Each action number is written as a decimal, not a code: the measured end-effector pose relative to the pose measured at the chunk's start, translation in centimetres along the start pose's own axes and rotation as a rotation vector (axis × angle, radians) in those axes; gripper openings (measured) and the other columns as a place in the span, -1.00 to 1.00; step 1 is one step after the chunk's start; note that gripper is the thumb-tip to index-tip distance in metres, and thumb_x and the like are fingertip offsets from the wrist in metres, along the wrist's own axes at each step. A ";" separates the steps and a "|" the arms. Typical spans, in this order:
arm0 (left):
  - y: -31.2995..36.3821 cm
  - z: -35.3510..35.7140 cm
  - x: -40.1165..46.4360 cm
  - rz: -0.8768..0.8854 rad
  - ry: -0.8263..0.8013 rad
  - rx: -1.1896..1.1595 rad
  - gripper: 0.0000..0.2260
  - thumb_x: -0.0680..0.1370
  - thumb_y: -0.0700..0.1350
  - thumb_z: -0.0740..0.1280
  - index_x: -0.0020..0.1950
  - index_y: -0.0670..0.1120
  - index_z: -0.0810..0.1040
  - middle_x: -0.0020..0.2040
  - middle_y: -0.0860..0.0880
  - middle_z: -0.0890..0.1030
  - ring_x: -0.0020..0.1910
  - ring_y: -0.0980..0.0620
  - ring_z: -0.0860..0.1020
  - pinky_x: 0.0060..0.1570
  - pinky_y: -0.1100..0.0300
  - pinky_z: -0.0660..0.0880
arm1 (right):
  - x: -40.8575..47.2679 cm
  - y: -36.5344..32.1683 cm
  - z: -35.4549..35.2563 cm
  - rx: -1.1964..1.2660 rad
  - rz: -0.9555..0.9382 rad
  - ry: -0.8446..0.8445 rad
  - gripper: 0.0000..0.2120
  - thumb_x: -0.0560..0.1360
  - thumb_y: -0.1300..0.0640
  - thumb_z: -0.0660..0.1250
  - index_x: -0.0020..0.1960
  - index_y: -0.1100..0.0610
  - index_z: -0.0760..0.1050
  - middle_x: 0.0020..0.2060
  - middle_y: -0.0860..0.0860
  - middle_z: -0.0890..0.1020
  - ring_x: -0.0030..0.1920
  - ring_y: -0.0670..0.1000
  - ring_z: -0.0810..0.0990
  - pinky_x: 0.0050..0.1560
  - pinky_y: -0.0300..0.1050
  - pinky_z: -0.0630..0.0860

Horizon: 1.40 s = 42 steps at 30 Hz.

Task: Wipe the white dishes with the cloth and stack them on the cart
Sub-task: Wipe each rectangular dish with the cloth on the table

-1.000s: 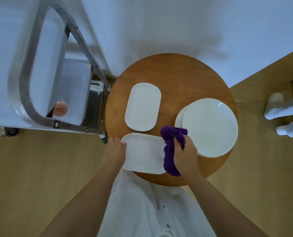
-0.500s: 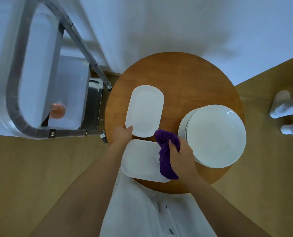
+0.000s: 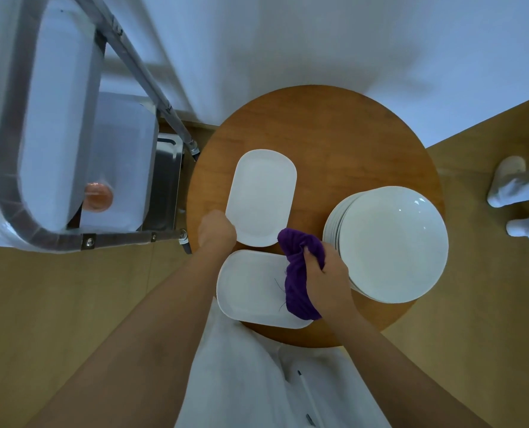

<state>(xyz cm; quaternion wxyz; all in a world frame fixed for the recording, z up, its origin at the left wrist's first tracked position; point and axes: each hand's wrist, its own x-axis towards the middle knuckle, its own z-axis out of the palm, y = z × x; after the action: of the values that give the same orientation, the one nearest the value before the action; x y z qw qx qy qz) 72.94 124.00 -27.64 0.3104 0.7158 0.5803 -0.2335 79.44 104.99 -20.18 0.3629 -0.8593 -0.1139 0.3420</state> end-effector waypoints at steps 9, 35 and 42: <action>0.6 -1.4 -0.4 0.130 -0.071 0.192 -0.82 0.62 -0.25 0.20 0.17 -0.25 0.51 0.13 -0.21 0.56 0.09 -0.13 0.57 0.14 0.09 0.53 | -0.4 0.2 -0.4 0.021 0.001 0.017 -0.93 0.60 0.11 0.14 0.04 -0.04 0.35 -0.19 -0.24 0.46 -0.18 -0.20 0.48 -0.19 -0.50 0.32; -0.4 -3.9 -6.4 -0.115 0.064 -1.275 -0.75 0.66 0.10 0.08 0.29 0.06 0.34 0.19 -0.02 0.49 0.12 -0.01 0.51 0.10 0.04 0.56 | -4.6 -6.0 -2.5 0.306 -0.031 0.160 -0.92 0.58 0.01 0.16 -0.06 -0.16 0.38 -0.16 -0.29 0.51 -0.12 -0.16 0.53 -0.25 -0.43 0.39; 0.6 -8.6 -12.9 -0.005 -0.064 -1.397 -0.68 0.61 0.23 0.10 0.09 0.06 0.51 -0.03 -0.05 0.64 -0.10 -0.04 0.61 -0.49 0.22 0.55 | -8.3 -11.0 -1.4 -0.154 -0.494 -0.049 -0.48 0.59 -0.10 0.07 0.51 -0.03 0.05 0.47 -0.12 0.19 0.47 -0.05 0.12 0.45 -0.09 0.12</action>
<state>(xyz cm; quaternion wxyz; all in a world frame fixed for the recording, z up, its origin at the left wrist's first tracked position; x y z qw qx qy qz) 70.48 121.21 -12.59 0.7145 0.3401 0.5865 0.1727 74.86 108.35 -7.58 0.3661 -0.8219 -0.3547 0.2542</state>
